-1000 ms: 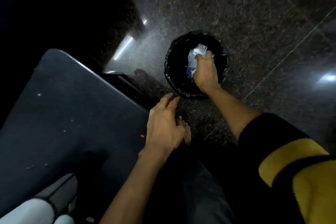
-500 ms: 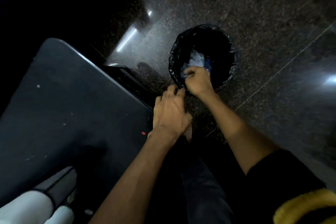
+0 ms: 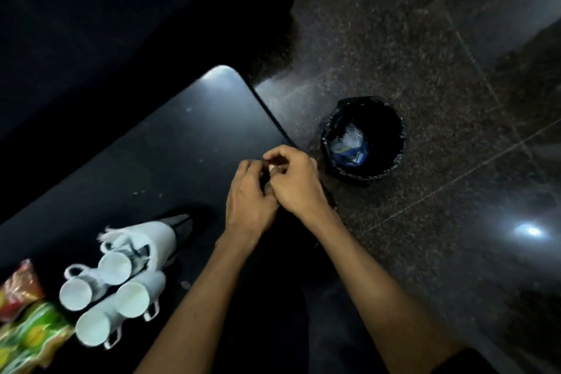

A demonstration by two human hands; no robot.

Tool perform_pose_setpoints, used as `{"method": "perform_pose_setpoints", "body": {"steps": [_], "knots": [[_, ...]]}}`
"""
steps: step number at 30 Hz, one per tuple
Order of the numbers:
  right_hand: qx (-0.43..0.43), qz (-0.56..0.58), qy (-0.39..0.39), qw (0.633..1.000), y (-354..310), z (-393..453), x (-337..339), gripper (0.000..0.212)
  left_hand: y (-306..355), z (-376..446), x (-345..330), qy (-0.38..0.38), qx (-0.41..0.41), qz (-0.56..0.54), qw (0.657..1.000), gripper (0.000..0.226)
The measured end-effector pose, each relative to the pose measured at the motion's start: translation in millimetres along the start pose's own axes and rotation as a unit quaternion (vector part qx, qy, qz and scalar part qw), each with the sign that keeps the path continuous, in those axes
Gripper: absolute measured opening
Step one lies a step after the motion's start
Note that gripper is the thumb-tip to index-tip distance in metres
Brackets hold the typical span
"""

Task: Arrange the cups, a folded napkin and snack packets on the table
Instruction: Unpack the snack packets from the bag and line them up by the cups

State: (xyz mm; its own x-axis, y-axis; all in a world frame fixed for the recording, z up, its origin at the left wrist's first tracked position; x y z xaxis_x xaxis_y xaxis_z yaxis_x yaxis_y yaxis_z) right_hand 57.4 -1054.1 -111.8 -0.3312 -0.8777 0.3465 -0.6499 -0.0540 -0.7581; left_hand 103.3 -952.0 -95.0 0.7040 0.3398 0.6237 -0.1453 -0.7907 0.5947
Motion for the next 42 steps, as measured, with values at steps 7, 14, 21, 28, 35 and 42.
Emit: {"method": "perform_pose_setpoints", "body": {"steps": [7, 14, 21, 28, 35, 42], "knots": [[0.101, -0.048, -0.038, 0.993, -104, -53, -109, 0.026, -79, -70, 120, 0.139, 0.002, -0.151, 0.979, 0.020], [0.171, -0.069, -0.107, 0.977, -194, -132, -281, 0.019, -217, -163, 249, 0.219, 0.042, -0.230, 0.947, 0.029], [0.156, -0.156, -0.213, 0.952, -206, -192, -438, 0.027, -366, -244, 295, 0.239, 0.161, -0.259, 0.922, 0.037], [0.090, -0.371, -0.315, 0.869, -157, -208, -536, 0.052, -502, -301, 245, 0.281, 0.393, -0.362, 0.797, 0.043], [0.013, -0.476, -0.309, 0.823, -89, -200, -565, 0.086, -559, -322, 196, 0.232, 0.470, -0.422, 0.740, 0.054], [-0.006, -0.383, -0.276, 0.882, -64, -194, -565, 0.079, -573, -301, 193, 0.188, 0.437, -0.463, 0.748, 0.082]]}}
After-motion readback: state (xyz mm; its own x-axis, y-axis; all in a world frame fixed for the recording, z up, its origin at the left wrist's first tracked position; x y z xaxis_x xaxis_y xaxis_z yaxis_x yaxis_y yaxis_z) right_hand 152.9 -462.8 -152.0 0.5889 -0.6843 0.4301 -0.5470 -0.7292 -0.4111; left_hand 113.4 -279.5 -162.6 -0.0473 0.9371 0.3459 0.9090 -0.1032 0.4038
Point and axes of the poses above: each hand's wrist, its own z-axis towards the middle knuckle, its own x-axis out of the back of the hand, y = z × x, the point moved 6 cm from there along z, towards the middle knuckle, and after that the axes turned 6 degrees about -y, right-handed, at the moved point
